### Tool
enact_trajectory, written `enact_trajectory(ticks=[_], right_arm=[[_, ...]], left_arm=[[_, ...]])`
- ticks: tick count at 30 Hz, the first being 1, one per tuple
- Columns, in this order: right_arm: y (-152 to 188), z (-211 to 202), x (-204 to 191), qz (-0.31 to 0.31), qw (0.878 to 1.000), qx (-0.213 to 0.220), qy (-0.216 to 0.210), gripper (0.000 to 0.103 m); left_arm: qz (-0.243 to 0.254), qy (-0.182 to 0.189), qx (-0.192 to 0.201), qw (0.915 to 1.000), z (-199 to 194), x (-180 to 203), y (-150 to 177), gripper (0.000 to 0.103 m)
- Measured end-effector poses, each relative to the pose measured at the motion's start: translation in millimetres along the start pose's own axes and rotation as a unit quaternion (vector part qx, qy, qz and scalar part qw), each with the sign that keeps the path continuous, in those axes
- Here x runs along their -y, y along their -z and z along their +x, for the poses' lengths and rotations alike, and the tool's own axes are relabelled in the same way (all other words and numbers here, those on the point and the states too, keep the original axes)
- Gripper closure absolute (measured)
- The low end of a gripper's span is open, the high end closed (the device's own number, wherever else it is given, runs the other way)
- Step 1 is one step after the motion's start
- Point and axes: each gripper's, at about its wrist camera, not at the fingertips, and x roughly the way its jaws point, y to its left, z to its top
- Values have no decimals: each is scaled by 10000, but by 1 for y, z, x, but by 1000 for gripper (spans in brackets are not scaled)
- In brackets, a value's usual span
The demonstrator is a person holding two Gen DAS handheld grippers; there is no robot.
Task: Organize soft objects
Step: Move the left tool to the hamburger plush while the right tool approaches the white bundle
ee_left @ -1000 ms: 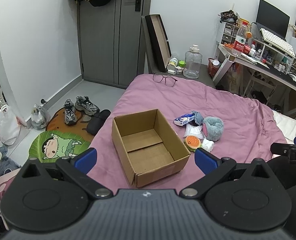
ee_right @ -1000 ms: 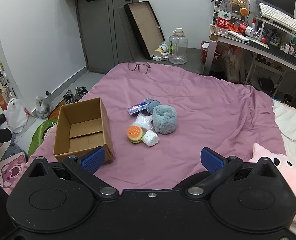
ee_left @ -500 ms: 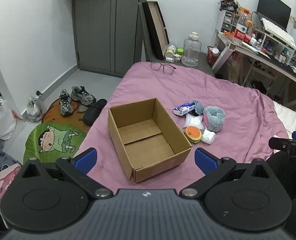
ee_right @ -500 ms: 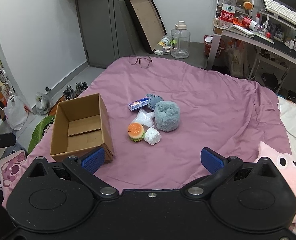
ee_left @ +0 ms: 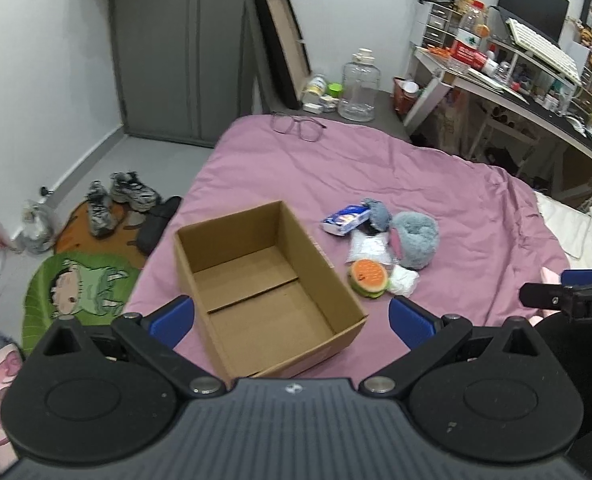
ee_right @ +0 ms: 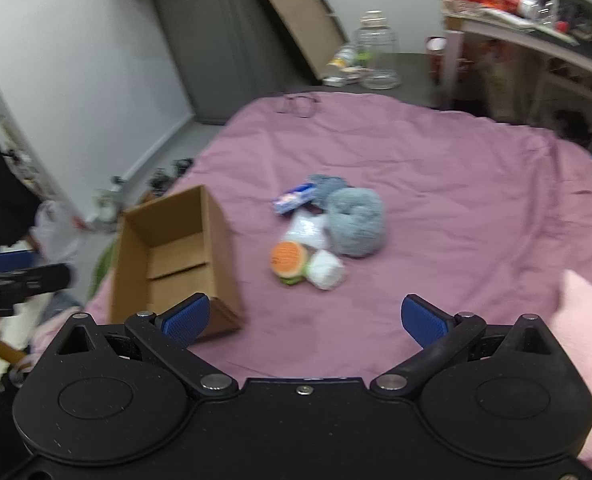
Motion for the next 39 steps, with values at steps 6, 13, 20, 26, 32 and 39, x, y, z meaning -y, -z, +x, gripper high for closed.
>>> enact_trajectory(ticks=[6, 13, 20, 26, 32, 39], right_arm=[[-8, 21, 13, 164, 9996, -149, -155, 0], [-13, 54, 39, 585, 9970, -361, -352, 11], [-18, 91, 52, 750, 9937, -655, -521, 28], [-19, 122, 64, 954, 9889, -937, -647, 39], [-22, 146, 72, 1084, 9856, -1109, -678, 44], [-23, 175, 79, 1214, 9801, -1379, -748, 46]], left_arm=[[292, 427, -249, 9984, 31, 14, -13, 2], [794, 700, -590, 9926, 72, 37, -32, 6], [1294, 983, -1099, 9806, 121, 56, -45, 27], [1972, 1324, -1458, 9604, 146, 70, -52, 35], [2059, 1457, -1713, 9524, 178, 80, -65, 40], [1976, 1447, -2123, 9460, 228, 85, -65, 48]])
